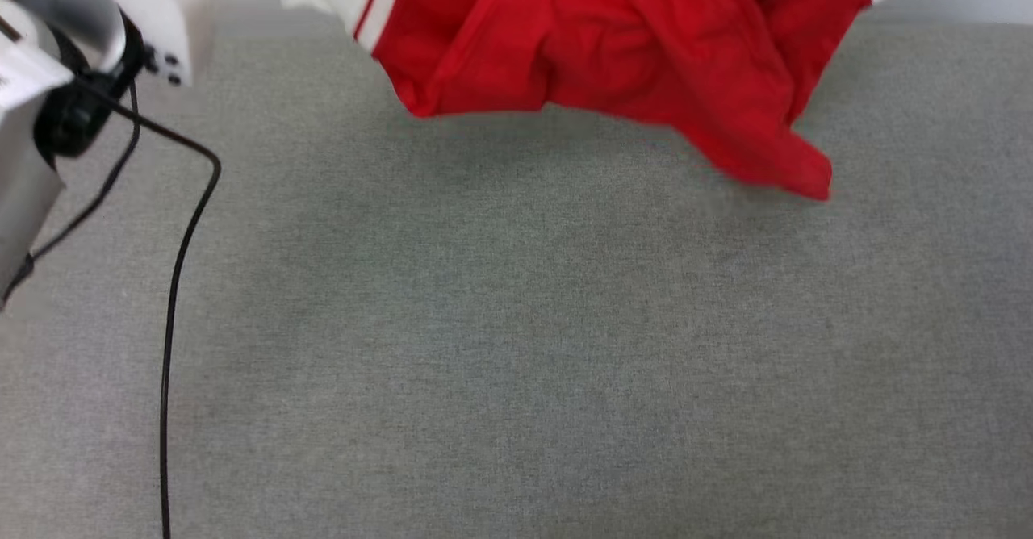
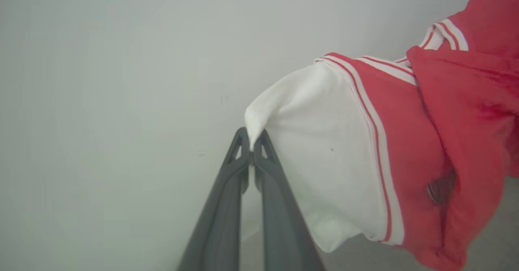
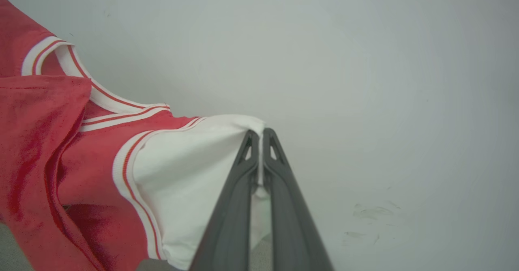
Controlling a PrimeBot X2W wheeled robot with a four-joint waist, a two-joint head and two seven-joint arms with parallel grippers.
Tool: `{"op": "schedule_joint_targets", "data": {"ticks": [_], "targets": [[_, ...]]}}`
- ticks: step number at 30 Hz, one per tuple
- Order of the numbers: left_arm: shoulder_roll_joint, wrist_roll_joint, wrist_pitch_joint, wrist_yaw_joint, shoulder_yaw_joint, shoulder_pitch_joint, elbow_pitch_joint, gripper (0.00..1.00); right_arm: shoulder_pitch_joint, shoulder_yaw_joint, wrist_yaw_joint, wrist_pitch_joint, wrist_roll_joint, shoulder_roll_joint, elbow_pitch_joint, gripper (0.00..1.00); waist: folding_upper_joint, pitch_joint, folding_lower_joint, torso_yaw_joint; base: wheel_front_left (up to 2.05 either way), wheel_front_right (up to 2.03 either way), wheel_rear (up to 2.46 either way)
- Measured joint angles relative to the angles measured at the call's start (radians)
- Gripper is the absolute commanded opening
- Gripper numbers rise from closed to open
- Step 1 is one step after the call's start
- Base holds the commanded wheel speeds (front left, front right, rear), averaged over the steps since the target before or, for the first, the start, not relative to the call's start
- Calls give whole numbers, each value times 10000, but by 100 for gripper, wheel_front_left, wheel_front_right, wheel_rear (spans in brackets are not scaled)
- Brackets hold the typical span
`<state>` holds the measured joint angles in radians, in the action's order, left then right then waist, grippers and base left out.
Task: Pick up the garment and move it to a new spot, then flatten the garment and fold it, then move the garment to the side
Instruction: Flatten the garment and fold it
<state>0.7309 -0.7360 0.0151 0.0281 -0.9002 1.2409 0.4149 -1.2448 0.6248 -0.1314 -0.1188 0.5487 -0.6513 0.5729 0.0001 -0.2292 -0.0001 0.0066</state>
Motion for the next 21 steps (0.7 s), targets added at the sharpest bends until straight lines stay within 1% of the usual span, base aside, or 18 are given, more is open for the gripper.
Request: {"op": "schedule_joint_targets", "data": {"ticks": [3, 11, 21], "targets": [[-313, 31, -192, -13, 163, 604, 347, 0, -622, -123, 0, 142, -418, 259, 332, 0, 0, -240, 0, -45, 0, 0, 0], [-940, 466, -556, 253, 336, 2460, 1567, 0, -2583, -360, 0, 476, -1406, 849, 1427, 0, 0, -1228, 1, -162, 0, 0, 0], [-1609, 986, -1287, 428, 629, 5080, 3020, 0, -5282, -1313, 0, 1555, -2796, 1429, 2936, 0, -1, -2495, 2, -321, 0, 0, 0]]}}
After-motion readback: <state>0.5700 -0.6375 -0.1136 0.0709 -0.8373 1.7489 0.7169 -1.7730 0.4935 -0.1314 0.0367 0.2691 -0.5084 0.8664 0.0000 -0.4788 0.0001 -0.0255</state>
